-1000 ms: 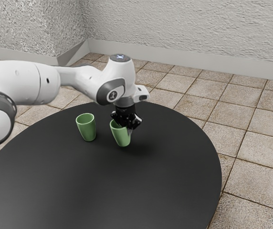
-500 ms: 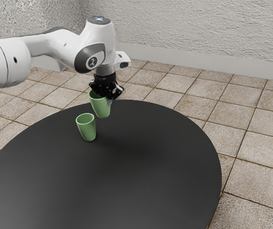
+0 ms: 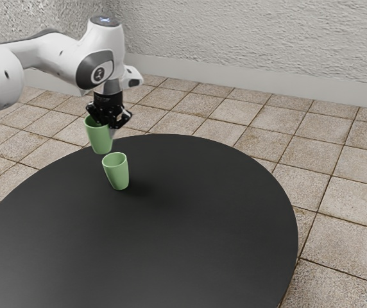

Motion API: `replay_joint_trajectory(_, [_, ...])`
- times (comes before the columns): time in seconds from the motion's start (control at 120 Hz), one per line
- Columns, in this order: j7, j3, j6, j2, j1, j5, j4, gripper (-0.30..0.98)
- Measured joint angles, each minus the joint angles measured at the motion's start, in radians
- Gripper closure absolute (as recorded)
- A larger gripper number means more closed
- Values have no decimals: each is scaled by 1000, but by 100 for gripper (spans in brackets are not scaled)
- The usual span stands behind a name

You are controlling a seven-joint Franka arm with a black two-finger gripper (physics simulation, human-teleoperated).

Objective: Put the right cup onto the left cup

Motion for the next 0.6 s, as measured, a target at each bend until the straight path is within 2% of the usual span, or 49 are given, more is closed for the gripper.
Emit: replay_joint_trajectory(0.6, [116,7,40,104,4,-6,94,78])
